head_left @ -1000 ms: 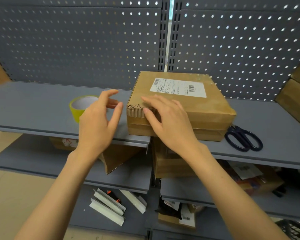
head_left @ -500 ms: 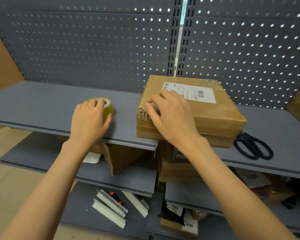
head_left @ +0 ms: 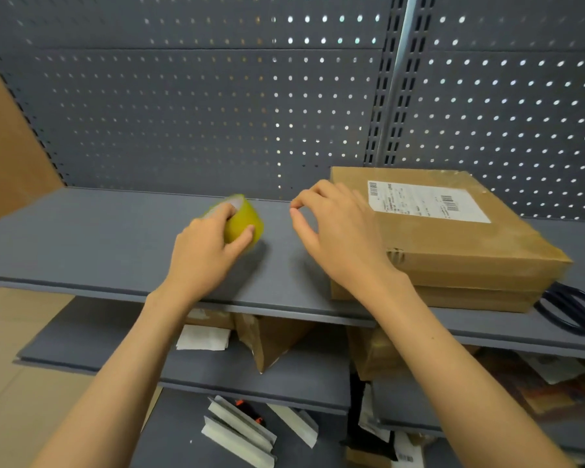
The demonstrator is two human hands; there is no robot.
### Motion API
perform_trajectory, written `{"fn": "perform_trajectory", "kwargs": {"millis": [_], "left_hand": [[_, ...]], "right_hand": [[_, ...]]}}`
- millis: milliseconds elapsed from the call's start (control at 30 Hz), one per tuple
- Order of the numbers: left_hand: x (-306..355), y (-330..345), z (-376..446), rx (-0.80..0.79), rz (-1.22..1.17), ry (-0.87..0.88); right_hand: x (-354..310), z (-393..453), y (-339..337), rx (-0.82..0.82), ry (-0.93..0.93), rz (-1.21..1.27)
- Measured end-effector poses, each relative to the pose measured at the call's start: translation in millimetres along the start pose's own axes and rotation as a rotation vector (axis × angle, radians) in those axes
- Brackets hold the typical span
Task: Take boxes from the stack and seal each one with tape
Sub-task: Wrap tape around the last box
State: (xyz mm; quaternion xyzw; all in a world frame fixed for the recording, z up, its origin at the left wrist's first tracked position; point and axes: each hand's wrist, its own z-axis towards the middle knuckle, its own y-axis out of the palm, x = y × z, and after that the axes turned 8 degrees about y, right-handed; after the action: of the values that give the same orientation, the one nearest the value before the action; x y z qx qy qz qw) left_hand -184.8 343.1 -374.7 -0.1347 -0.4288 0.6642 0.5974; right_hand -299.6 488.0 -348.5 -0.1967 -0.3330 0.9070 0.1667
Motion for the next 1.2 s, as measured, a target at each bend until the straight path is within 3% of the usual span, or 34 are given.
{"fn": "perform_trajectory", "kwargs": {"millis": [167,433,733,1200], "left_hand": [[1,-20,8,0.057,-0.451,0.001],[22,-24,10,0.027,-0.825,0.006],[57,-25,4,-0.015,-0.812,0.057],[138,-29,-34,0.084,-0.770,0.001]], "right_hand": [[-19,13,7,-0.087,0.101,0.240],[-16,15,-9,-0.309,0.245,0.728],[7,10,-35,-0.187,0.191,0.873],[43,-5,-69,-0.262,0.069,1.078]]}}
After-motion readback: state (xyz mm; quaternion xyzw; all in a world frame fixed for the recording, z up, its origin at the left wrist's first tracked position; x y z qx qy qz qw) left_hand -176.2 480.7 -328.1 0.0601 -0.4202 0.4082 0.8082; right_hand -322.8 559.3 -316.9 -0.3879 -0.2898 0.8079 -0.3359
